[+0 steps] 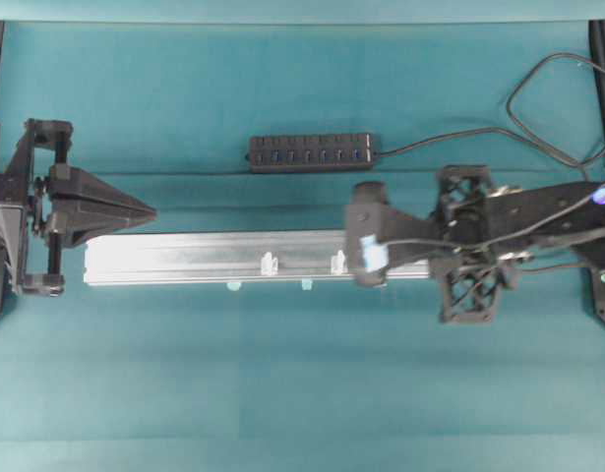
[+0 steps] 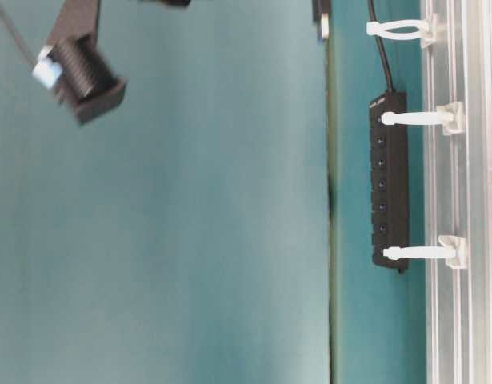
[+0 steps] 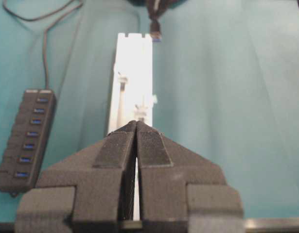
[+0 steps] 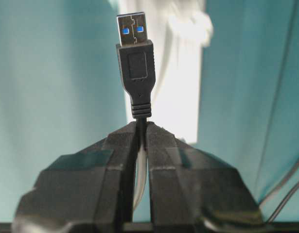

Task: Pass the USB cable through three rings with both arms.
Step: 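Lift the plug and carry it toward the rightmost white ring, then move the left gripper toward the middle of the rail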

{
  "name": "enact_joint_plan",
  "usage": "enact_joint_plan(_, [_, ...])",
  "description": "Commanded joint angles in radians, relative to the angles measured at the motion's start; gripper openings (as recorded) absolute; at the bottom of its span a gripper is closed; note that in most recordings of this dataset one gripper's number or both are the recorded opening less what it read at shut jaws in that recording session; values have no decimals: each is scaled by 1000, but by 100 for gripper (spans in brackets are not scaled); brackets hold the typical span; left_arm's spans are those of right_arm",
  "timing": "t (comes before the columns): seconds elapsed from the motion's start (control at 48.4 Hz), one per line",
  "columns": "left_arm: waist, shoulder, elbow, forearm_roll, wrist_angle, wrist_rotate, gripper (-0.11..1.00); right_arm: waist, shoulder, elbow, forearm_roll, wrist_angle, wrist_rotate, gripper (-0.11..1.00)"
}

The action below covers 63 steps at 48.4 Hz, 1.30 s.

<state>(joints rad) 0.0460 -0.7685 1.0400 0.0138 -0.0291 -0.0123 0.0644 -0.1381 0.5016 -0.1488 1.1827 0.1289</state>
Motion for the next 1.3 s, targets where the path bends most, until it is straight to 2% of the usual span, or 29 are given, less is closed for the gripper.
enact_joint_plan(0.0, [2,2,-29,2,-18,-2,2,-21,-52,37,-6,-12,-17,-8])
enact_joint_plan(0.268, [3,5,-29,3,-71,-2,2,-86,-109,184,-9,-114,-60,-8])
enact_joint_plan(0.516, [3,34,-46,2,-78,-15,2,-126,-89,261,-9,-262,-106,-8])
enact_joint_plan(0.702, [3,84,-71,2,-78,-28,2,-156,-61,268,-9,-344,-110,-8])
enact_joint_plan(0.991, [8,152,-100,2,-78,-28,2,-158,-17,264,-9,-411,-135,-8])
enact_joint_plan(1.28, [15,193,-121,2,-80,-26,2,-158,15,252,-8,-502,-127,-8])
